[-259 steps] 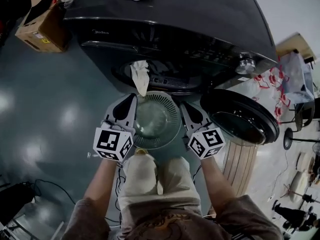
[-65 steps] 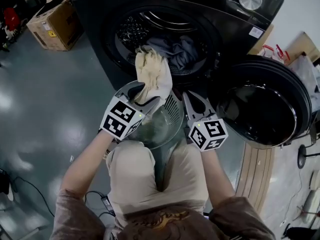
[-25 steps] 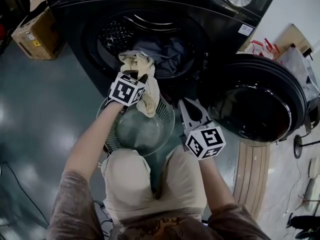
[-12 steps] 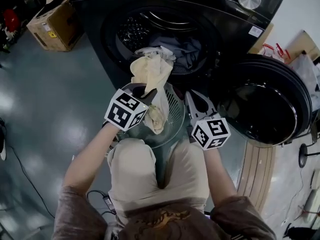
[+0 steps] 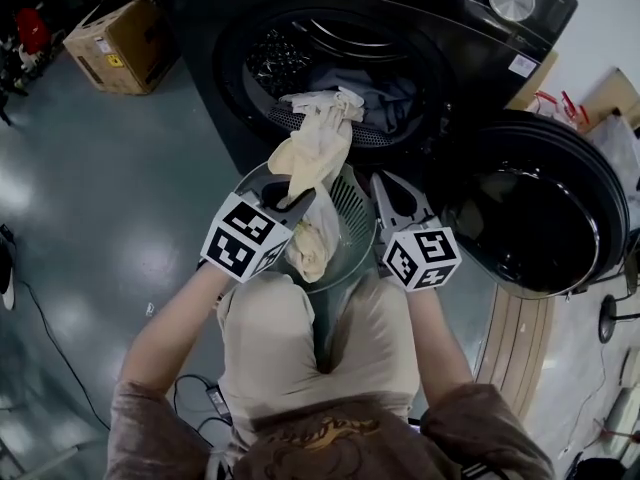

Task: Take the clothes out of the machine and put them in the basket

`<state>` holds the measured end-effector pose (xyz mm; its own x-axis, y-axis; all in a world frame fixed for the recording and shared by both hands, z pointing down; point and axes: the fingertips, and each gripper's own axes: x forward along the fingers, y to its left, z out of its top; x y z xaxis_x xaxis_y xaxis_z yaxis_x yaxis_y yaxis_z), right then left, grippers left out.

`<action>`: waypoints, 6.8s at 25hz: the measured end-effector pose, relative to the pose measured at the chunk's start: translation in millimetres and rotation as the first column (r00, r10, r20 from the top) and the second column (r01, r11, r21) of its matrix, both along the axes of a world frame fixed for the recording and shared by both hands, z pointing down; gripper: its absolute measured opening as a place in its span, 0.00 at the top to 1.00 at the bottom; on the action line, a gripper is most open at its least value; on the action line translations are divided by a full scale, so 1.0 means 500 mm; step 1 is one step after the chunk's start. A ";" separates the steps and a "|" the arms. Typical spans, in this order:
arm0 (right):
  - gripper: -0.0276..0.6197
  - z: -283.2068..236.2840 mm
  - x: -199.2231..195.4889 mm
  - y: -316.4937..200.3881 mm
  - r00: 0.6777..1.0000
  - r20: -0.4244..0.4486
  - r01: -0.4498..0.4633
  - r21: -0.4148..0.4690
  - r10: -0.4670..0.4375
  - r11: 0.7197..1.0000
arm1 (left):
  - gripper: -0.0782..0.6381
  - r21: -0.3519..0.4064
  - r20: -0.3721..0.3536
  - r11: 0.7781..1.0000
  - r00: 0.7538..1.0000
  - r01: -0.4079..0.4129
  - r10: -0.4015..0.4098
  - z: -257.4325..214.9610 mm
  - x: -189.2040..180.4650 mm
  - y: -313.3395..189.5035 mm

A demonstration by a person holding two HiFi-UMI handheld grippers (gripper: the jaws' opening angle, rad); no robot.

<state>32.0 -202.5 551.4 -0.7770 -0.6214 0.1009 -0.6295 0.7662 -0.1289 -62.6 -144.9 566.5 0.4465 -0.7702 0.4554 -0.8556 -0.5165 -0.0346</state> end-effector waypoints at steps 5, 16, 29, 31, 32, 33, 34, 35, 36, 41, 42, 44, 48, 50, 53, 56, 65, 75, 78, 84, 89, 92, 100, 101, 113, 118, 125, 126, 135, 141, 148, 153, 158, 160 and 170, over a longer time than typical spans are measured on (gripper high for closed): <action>0.96 0.002 0.009 -0.004 1.000 -0.005 -0.010 -0.004 0.010 1.000 | 0.58 0.071 0.076 0.993 0.992 0.091 -0.096 0.018 -0.040 -0.058; 0.96 -0.005 0.028 0.002 0.999 -0.026 -0.040 0.007 0.040 0.999 | 0.40 0.067 0.131 0.989 0.982 0.129 -0.137 0.091 -0.064 -0.266; 0.96 -0.005 0.068 0.003 0.994 -0.034 -0.099 0.005 0.099 0.995 | 0.32 -0.018 0.206 0.987 0.967 0.158 -0.151 0.193 -0.082 -0.463; 0.96 -0.001 0.072 0.003 0.994 -0.038 -0.106 0.004 0.106 0.994 | 0.33 -0.033 0.182 0.987 0.972 0.155 -0.146 0.200 -0.080 -0.471; 0.96 0.000 0.073 0.004 0.993 -0.041 -0.108 0.004 0.108 0.994 | 0.37 -0.045 0.167 0.987 0.976 0.152 -0.142 0.203 -0.078 -0.470; 0.96 0.002 0.074 0.005 0.993 -0.045 -0.109 0.003 0.110 0.994 | 0.41 -0.057 0.157 0.987 0.978 0.149 -0.139 0.205 -0.076 -0.465; 0.96 0.004 0.074 0.006 0.993 -0.049 -0.110 0.003 0.110 0.994 | 0.47 -0.063 0.152 0.987 0.979 0.147 -0.136 0.205 -0.074 -0.460; 0.96 0.005 0.075 0.007 0.992 -0.052 -0.111 0.003 0.111 0.994 | 0.54 -0.062 0.152 0.988 0.979 0.144 -0.133 0.201 -0.071 -0.455; 0.96 0.006 0.075 0.009 0.992 -0.054 -0.113 0.003 0.113 0.994 | 0.63 -0.058 0.152 0.988 0.980 0.141 -0.131 0.196 -0.068 -0.450; 0.96 0.011 0.075 0.016 0.992 -0.062 -0.113 0.000 0.112 0.994 | 0.77 -0.073 0.108 0.990 0.988 0.117 -0.109 0.172 -0.061 -0.398; 0.96 0.012 0.074 0.016 0.992 -0.064 -0.111 0.001 0.111 0.994 | 0.77 -0.072 0.095 0.992 0.991 0.104 -0.097 0.164 -0.057 -0.379; 0.96 0.012 0.072 0.015 0.992 -0.066 -0.106 0.004 0.106 0.994 | 0.77 -0.060 0.072 0.996 0.996 0.063 -0.058 0.140 -0.047 -0.335; 0.96 0.009 0.059 0.009 0.994 -0.064 -0.083 0.011 0.083 0.996 | 0.77 -0.046 0.076 0.998 0.996 -0.043 0.047 0.095 -0.027 -0.212; 0.96 0.004 0.056 0.001 0.995 -0.060 -0.075 0.016 0.076 0.997 | 0.77 -0.058 0.077 0.996 0.995 -0.066 0.070 0.086 -0.021 -0.150; 0.96 -0.002 0.052 -0.013 0.996 -0.044 -0.075 0.019 0.076 0.997 | 0.77 -0.081 0.052 0.994 0.995 -0.079 0.084 0.083 -0.012 -0.073; 0.96 -0.003 0.039 -0.019 0.998 -0.030 -0.063 0.017 0.063 0.998 | 0.76 -0.098 0.018 0.992 0.996 -0.083 0.085 0.080 -0.005 -0.023; 0.96 0.001 0.005 -0.005 1.000 -0.011 -0.013 0.002 0.013 1.000 | 0.54 -0.177 0.082 0.983 0.995 -0.037 0.052 0.105 -0.028 0.024; 0.96 -0.002 0.030 0.001 0.999 -0.005 -0.033 0.002 0.033 0.999 | 0.49 -0.070 0.063 0.998 0.998 0.002 0.003 0.056 -0.025 -0.051; 0.96 -0.002 0.040 0.002 0.999 -0.013 -0.045 0.005 0.045 0.999 | 0.59 -0.156 0.105 0.985 0.990 -0.079 0.096 0.076 -0.012 -0.059; 0.96 0.005 0.062 -0.006 0.997 -0.021 -0.078 0.003 0.078 0.997 | 0.55 -0.413 0.130 0.885 0.949 -0.212 0.288 0.146 -0.004 -0.006; 0.96 0.008 0.053 -0.007 0.997 -0.020 -0.075 0.003 0.076 0.997 | 0.55 -0.476 0.173 0.854 0.930 -0.209 0.324 0.173 -0.042 0.024; 0.96 0.015 0.038 -0.003 0.998 -0.021 -0.064 -0.005 0.064 0.998 | 0.52 -0.365 0.184 0.914 0.949 -0.174 0.254 0.149 -0.057 0.000; 0.96 0.004 0.025 0.010 0.998 -0.019 -0.064 0.001 0.064 0.998 | 0.39 0.169 0.041 0.986 0.999 0.006 -0.013 0.002 -0.043 -0.232; 0.96 0.001 0.028 0.012 0.997 -0.020 -0.069 0.003 0.069 0.998 | 0.39 0.186 0.040 0.982 0.999 0.018 -0.026 0.004 -0.034 -0.263; 0.96 -0.001 0.079 0.045 0.989 -0.079 -0.123 0.019 0.124 0.992 | 0.33 0.179 0.062 0.983 0.998 -0.033 0.022 0.075 0.096 -0.493; 0.96 0.003 0.099 0.047 0.985 -0.092 -0.147 0.019 0.148 0.989 | 0.32 0.139 0.115 0.988 0.992 -0.061 0.045 0.106 0.149 -0.523; 0.96 0.008 0.113 0.044 0.982 -0.085 -0.169 0.016 0.170 0.985 | 0.73 0.064 0.135 0.998 0.991 0.003 -0.011 0.146 0.133 -0.525; 0.96 0.011 0.116 0.044 0.981 -0.082 -0.174 0.012 0.174 0.985 | 0.78 0.059 0.117 0.998 0.993 0.012 -0.019 0.147 0.128 -0.518; 0.96 0.018 0.150 -0.011 0.976 -0.045 -0.212 -0.005 0.212 0.977 | 0.81 0.068 0.045 0.997 0.998 -0.040 0.037 0.075 0.069 -0.363; 0.96 0.018 0.142 -0.038 0.982 -0.049 -0.183 -0.011 0.183 0.983 | 0.81 0.062 -0.017 0.997 0.999 -0.044 0.045 0.014 0.024 -0.213; 0.96 0.022 0.102 -0.068 0.990 -0.029 -0.141 -0.029 0.140 0.990 | 0.81 0.069 -0.098 0.998 0.995 -0.013 0.020 -0.032 -0.009 -0.027; 0.96 0.024 0.066 -0.065 0.995 -0.031 -0.094 -0.029 0.093 0.995 | 0.81 0.035 -0.083 0.999 0.996 -0.020 0.023 -0.034 -0.011 0.037; 0.96 0.029 0.065 -0.059 0.996 -0.028 -0.090 -0.040 0.089 0.995 | 0.59 0.034 -0.051 0.999 0.998 0.029 -0.027 -0.013 -0.020 0.023; 0.96 0.031 0.068 -0.058 0.995 -0.029 -0.093 -0.041 0.092 0.995 | 0.45 0.051 -0.058 0.998 0.998 0.042 -0.040 -0.015 -0.024 0.010; 0.96 0.023 0.069 -0.027 0.996 -0.038 -0.084 -0.029 0.083 0.996 | 0.27 0.044 -0.042 0.992 0.993 0.116 -0.114 0.068 -0.028 -0.229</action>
<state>66.8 -216.1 562.8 -0.7182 -0.6798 0.1485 -0.6956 0.7071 -0.1268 -76.4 -259.5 600.4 0.3705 -0.8374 0.4019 -0.9105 -0.4130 -0.0213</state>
